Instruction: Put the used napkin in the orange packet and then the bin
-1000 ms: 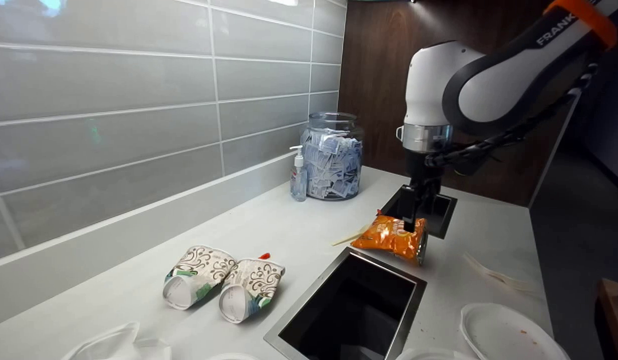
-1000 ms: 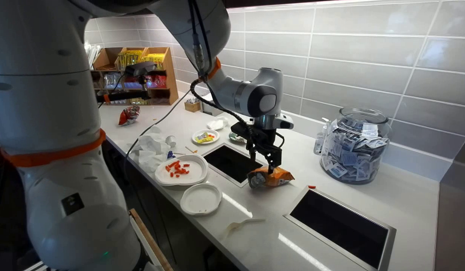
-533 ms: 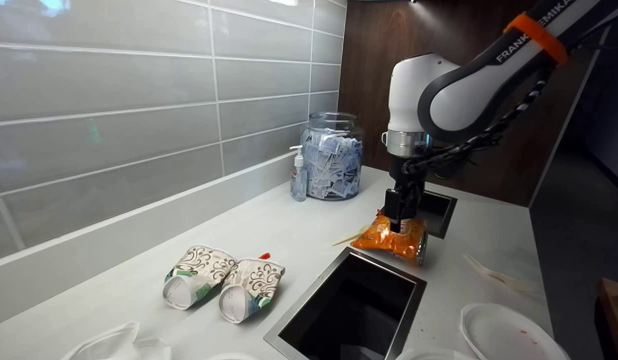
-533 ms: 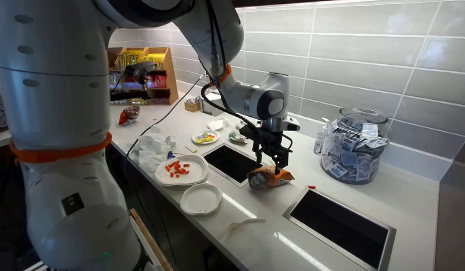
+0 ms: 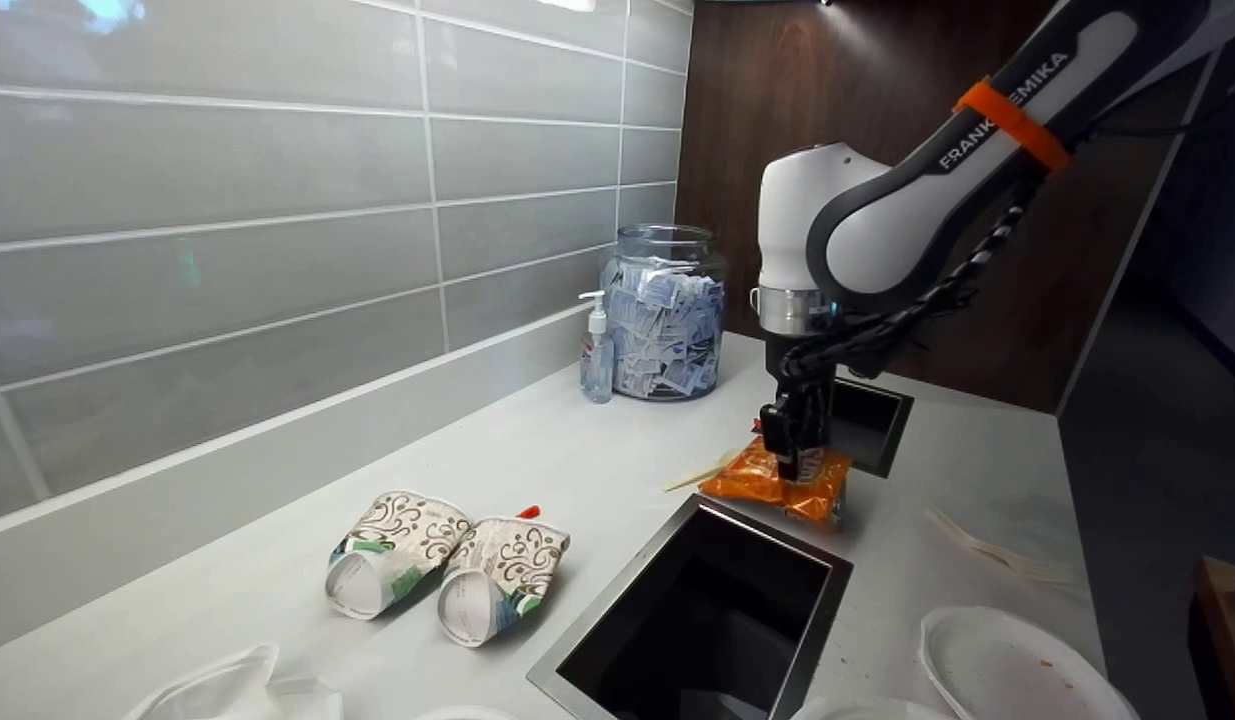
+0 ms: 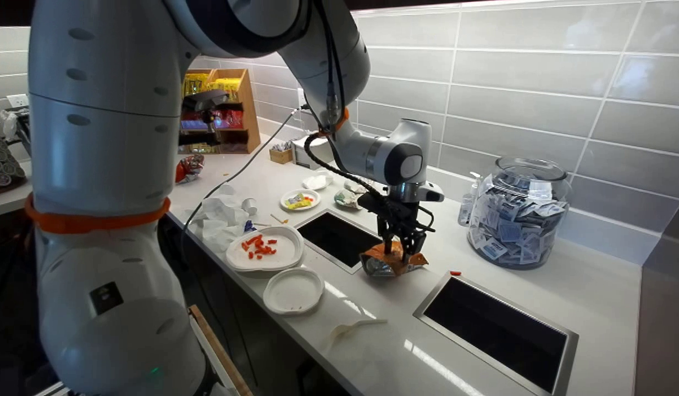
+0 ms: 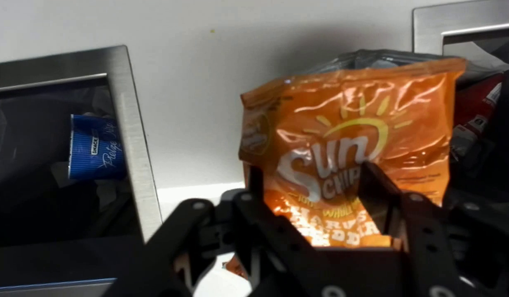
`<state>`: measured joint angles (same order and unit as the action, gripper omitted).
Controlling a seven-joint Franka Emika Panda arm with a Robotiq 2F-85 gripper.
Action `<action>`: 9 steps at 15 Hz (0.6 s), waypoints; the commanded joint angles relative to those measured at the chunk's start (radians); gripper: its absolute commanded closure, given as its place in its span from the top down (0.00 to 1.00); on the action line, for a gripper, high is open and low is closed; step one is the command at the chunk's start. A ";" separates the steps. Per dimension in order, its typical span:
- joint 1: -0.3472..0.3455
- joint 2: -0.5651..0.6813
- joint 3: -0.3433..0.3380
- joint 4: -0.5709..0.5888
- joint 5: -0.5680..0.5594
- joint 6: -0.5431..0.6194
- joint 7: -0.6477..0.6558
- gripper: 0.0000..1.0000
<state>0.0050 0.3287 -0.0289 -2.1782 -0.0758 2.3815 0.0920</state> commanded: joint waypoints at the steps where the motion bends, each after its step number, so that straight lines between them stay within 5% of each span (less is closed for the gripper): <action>1: -0.004 0.056 -0.011 0.049 0.003 -0.040 -0.002 0.29; 5: -0.011 0.088 -0.018 0.079 0.021 -0.056 0.002 0.01; 9: -0.017 0.101 -0.022 0.105 0.031 -0.086 0.008 0.00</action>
<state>-0.0043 0.4065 -0.0503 -2.1100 -0.0651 2.3431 0.0945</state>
